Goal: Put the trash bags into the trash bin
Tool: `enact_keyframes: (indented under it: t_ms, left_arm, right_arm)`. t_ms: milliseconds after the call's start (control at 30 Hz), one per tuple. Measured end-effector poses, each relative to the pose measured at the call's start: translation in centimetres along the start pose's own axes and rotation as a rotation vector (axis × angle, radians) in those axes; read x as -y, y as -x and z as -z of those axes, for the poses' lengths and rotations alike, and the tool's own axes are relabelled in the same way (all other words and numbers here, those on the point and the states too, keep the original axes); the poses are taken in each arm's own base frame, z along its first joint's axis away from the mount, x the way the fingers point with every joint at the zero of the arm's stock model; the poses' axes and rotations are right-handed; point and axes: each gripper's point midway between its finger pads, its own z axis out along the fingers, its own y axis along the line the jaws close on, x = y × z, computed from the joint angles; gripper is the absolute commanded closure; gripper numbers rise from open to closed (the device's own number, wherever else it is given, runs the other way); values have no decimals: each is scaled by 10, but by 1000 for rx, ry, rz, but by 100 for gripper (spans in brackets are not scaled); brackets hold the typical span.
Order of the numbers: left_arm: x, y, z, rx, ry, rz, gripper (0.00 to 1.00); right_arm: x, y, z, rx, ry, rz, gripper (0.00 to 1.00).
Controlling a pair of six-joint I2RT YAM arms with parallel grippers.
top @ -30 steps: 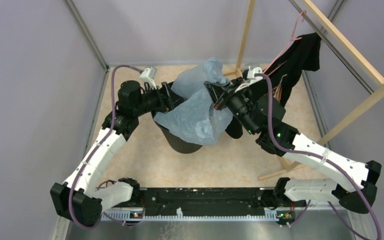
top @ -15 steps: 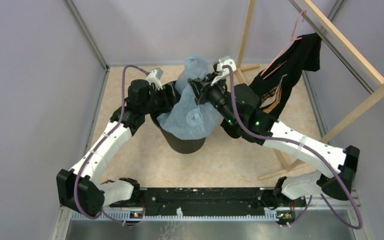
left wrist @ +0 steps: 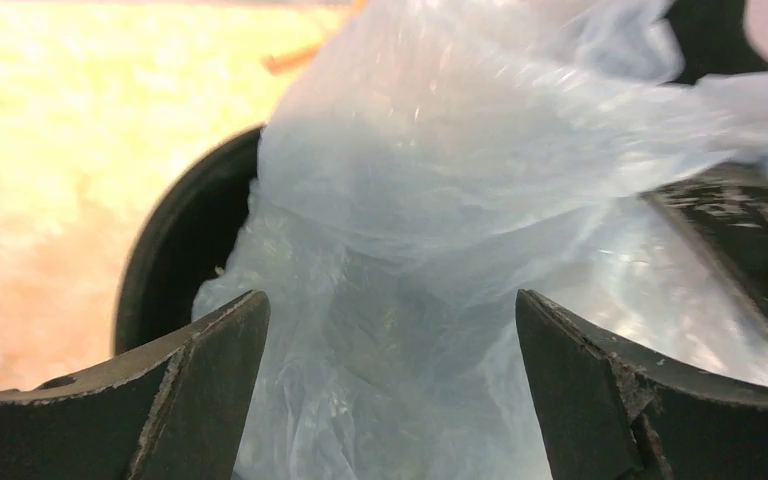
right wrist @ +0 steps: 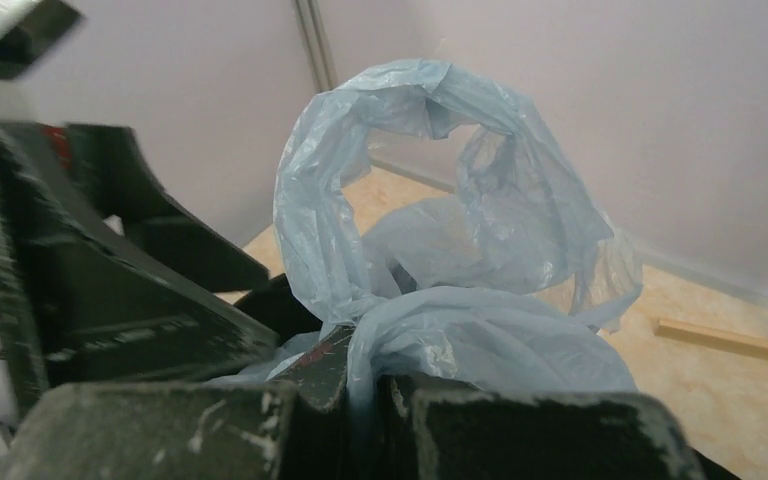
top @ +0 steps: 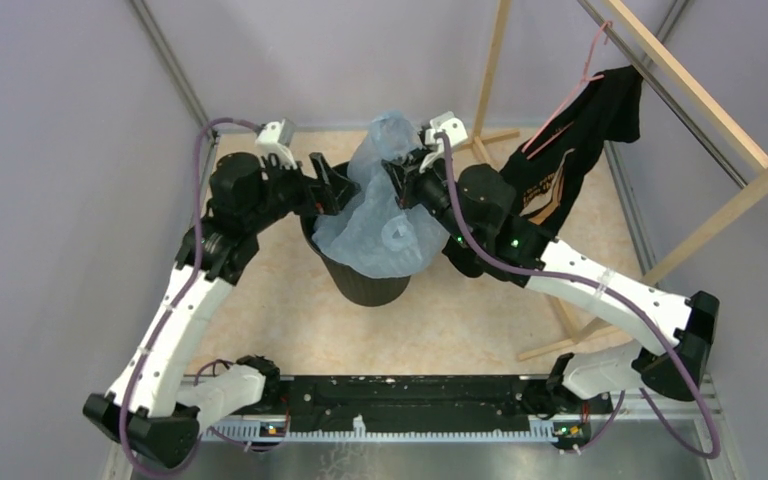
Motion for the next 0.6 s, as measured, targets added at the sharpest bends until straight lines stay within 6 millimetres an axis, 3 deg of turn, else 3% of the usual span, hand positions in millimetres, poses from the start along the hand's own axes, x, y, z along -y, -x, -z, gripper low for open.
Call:
enact_keyframes:
  t_ms: [133,267,433,600]
  left_arm:
    - [11,32,35,119,33,-65,1]
    - [21,43,62,188,19,-116,1]
    - [44,15,75,153,-156,-169,1]
    - [56,-16,67,61,-294,-154,1]
  right_arm:
    - [3,3,10,0,1,2,100]
    - [2,5,11,3,6,1,100]
    - [-4,2,1,-7,23,-2,100]
    - [-15,5,-27,0,22,-38,100]
